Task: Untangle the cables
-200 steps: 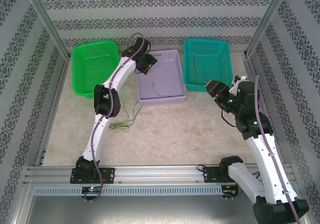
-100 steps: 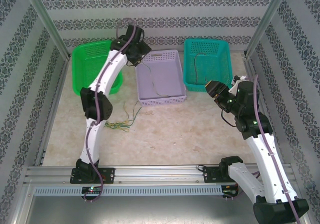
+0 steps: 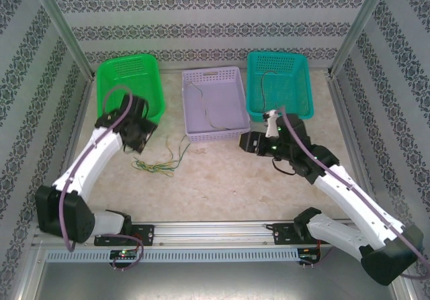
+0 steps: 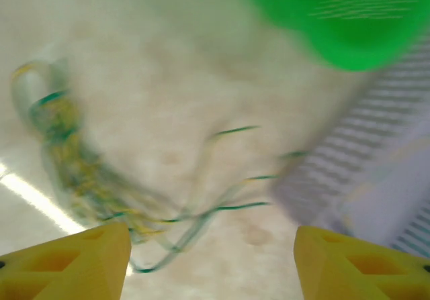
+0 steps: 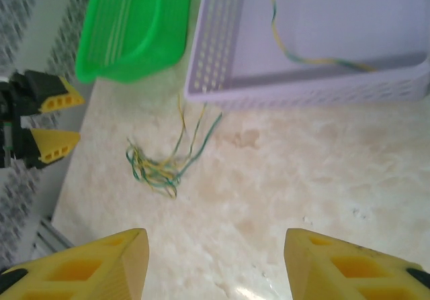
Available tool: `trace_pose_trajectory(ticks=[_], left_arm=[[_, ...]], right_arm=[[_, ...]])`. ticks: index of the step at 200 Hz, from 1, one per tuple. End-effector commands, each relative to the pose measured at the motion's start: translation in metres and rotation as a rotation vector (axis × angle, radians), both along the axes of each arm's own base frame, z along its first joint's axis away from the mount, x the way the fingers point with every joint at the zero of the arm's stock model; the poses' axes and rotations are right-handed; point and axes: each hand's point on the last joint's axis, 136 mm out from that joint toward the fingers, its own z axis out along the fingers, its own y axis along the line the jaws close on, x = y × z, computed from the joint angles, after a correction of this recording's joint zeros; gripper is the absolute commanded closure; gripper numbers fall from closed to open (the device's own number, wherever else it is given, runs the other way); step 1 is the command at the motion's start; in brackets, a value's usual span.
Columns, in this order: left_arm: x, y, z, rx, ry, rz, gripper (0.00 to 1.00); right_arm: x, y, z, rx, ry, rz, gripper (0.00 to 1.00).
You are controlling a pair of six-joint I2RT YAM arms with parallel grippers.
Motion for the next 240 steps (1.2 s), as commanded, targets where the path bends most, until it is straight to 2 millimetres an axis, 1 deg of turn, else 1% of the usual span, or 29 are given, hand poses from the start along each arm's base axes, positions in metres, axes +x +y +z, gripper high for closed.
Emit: trace_pose_trajectory(ticks=[1, 7, 16, 27, 30, 45, 54, 69, 73, 91, 108, 126, 137, 155, 169, 179, 189, 204, 219, 229, 240], left_arm=[[-0.018, -0.013, -0.030, -0.197, 0.034, 0.233, 0.33], [-0.020, -0.018, -0.042, -0.245, 0.046, 0.269, 0.33], [-0.019, -0.025, -0.053, -0.295, 0.057, 0.323, 0.32], [-0.017, -0.027, -0.062, -0.302, 0.076, 0.358, 0.31], [-0.016, -0.027, -0.062, -0.301, 0.077, 0.364, 0.28], [-0.019, -0.025, -0.070, -0.276, 0.123, 0.395, 0.21], [-0.020, -0.025, -0.076, -0.274, 0.136, 0.414, 0.20], [-0.022, -0.028, -0.091, -0.293, 0.158, 0.450, 0.21], [-0.022, -0.030, -0.095, -0.301, 0.166, 0.454, 0.22], [-0.026, -0.039, -0.110, -0.315, 0.213, 0.446, 0.33], [-0.031, -0.043, -0.115, -0.290, 0.242, 0.432, 0.40], [-0.038, -0.039, -0.119, -0.249, 0.254, 0.447, 0.53], [-0.042, -0.031, -0.119, -0.205, 0.255, 0.456, 0.66], [-0.051, -0.014, -0.113, -0.121, 0.238, 0.479, 0.88], [-0.055, 0.000, -0.104, -0.066, 0.200, 0.498, 1.00], [-0.057, 0.011, -0.094, -0.025, 0.163, 0.499, 1.00], [-0.058, 0.021, -0.079, 0.018, 0.119, 0.483, 1.00], [-0.056, 0.029, -0.056, 0.058, 0.067, 0.421, 1.00], [-0.053, 0.027, -0.034, 0.062, 0.035, 0.328, 1.00], [-0.048, 0.020, -0.021, 0.053, 0.012, 0.242, 1.00], [-0.049, 0.010, -0.011, 0.039, 0.019, 0.165, 1.00]], right_arm=[[0.000, 0.015, -0.007, -0.027, -0.031, 0.042, 0.44], [-0.002, 0.019, -0.009, -0.029, -0.023, 0.053, 0.44], [-0.003, 0.025, -0.014, -0.030, -0.008, 0.067, 0.43], [-0.006, 0.031, -0.018, -0.036, 0.002, 0.086, 0.44], [-0.006, 0.032, -0.018, -0.036, 0.003, 0.088, 0.44], [-0.007, 0.036, -0.020, -0.041, 0.007, 0.097, 0.44], [-0.008, 0.037, -0.022, -0.043, 0.011, 0.100, 0.44], [-0.009, 0.037, -0.024, -0.041, 0.015, 0.095, 0.44], [-0.008, 0.037, -0.025, -0.041, 0.015, 0.092, 0.44], [-0.009, 0.035, -0.027, -0.039, 0.020, 0.079, 0.44], [-0.009, 0.033, -0.029, -0.044, 0.022, 0.072, 0.44], [-0.008, 0.033, -0.031, -0.048, 0.024, 0.064, 0.44], [-0.007, 0.033, -0.033, -0.051, 0.027, 0.061, 0.44], [-0.005, 0.035, -0.033, -0.051, 0.030, 0.063, 0.44], [-0.004, 0.037, -0.032, -0.049, 0.031, 0.068, 0.44], [-0.003, 0.039, -0.031, -0.049, 0.030, 0.073, 0.43], [-0.001, 0.041, -0.030, -0.048, 0.028, 0.079, 0.44], [0.000, 0.047, -0.028, -0.048, 0.026, 0.099, 0.44], [0.004, 0.054, -0.024, -0.049, 0.020, 0.114, 0.44], [0.008, 0.063, -0.017, -0.032, 0.008, 0.124, 0.44], [0.012, 0.074, -0.008, -0.010, -0.004, 0.131, 0.43]])
